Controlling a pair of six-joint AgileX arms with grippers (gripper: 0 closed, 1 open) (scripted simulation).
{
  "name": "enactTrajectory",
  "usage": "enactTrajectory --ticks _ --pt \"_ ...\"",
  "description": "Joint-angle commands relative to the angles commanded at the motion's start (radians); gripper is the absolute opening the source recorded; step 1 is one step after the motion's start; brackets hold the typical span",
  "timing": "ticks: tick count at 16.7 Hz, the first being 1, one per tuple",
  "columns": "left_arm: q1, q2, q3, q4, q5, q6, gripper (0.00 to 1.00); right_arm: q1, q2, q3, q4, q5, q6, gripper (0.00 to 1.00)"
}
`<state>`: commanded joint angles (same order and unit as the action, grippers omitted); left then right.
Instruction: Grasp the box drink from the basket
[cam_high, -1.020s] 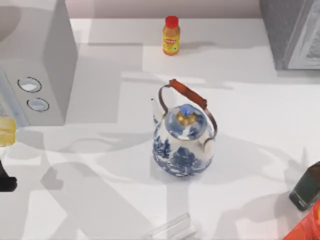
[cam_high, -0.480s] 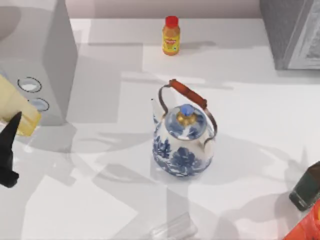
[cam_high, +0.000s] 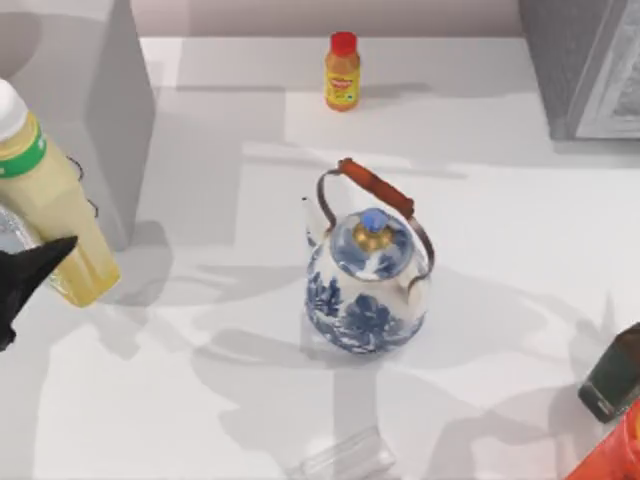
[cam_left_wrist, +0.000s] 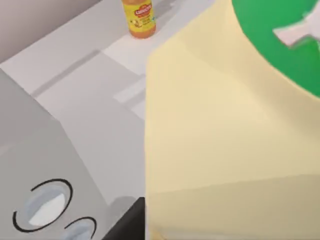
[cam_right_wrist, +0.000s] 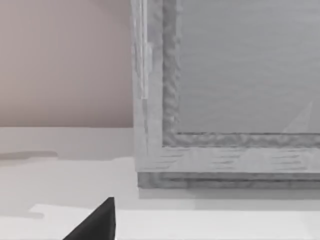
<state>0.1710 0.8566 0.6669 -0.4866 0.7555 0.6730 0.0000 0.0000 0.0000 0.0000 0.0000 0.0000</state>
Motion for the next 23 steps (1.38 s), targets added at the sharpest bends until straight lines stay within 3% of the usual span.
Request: enactTrajectory --ticks 5,12,23 --pt "0.044 0.107 0.02 -0.103 0.055 0.05 0.0 0.0 0.0 0.0 0.0 0.0 0.0 1.0" --pt "0.038 0.118 0.011 -0.097 0.053 0.046 0.0 0.0 0.0 0.0 0.0 0.0 0.0 1.0" --pt "-0.107 0.247 -0.135 0.284 -0.046 -0.096 0.0 0.0 0.0 0.0 0.0 0.0 0.0 1.0"
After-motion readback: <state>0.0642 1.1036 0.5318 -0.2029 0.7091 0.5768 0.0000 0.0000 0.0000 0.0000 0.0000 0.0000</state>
